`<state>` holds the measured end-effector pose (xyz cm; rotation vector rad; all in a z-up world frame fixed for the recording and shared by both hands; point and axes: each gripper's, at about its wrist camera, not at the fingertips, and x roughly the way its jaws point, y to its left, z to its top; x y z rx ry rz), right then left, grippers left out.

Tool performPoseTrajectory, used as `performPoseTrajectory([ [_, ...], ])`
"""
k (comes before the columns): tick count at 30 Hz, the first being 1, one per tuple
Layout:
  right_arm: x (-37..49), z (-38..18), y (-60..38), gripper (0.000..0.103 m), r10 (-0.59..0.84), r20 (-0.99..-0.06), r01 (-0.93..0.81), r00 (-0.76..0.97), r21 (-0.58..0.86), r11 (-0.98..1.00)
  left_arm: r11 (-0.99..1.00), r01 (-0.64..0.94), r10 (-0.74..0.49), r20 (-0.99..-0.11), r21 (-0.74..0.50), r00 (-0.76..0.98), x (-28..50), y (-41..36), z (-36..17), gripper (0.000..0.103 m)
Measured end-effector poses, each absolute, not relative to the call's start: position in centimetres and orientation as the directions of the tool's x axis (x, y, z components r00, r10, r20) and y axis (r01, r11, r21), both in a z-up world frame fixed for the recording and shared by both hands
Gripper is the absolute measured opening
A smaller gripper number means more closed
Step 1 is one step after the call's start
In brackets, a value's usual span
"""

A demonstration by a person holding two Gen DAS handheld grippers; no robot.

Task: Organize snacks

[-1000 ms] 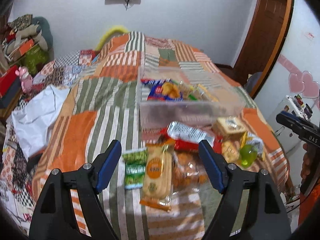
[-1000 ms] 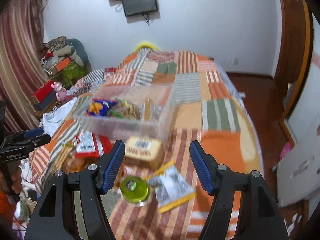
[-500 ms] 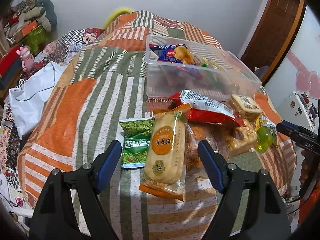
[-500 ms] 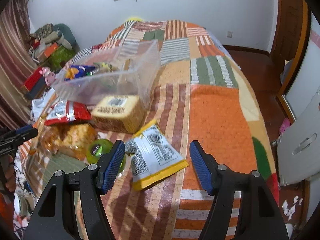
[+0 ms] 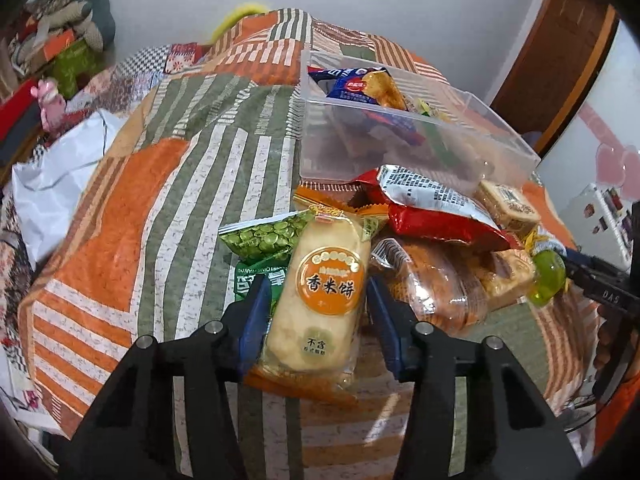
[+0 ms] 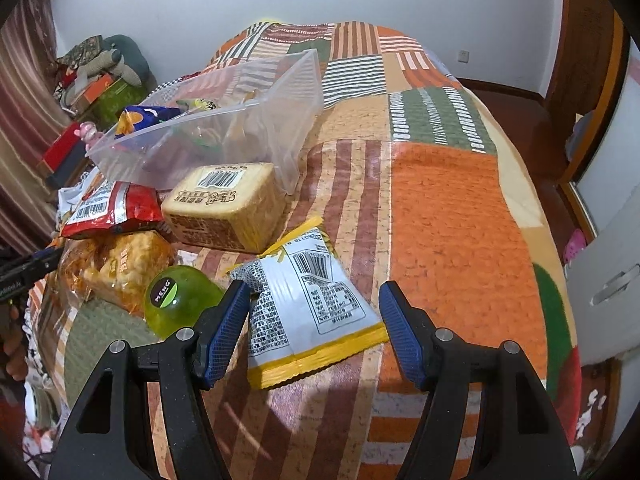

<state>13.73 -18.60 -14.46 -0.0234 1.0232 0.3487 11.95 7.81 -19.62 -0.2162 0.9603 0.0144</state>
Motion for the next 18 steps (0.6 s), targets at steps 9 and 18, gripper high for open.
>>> performPoseTrajectory([
  [9,13.8,-14.4,-18.2,0.047,0.28,-0.832,-0.306,0.478,0.141,0.941,0.977,-0.105,-0.091,-0.81,-0.185,0.58,12.1,7.9,-19.7,0.034],
  [18,13.6,-13.4,-18.9,0.044,0.286,-0.811,-0.27,0.51,0.165,0.949,0.976,-0.098,-0.092,-0.776,-0.194,0.624,11.2,8.0,-17.6,0.034],
])
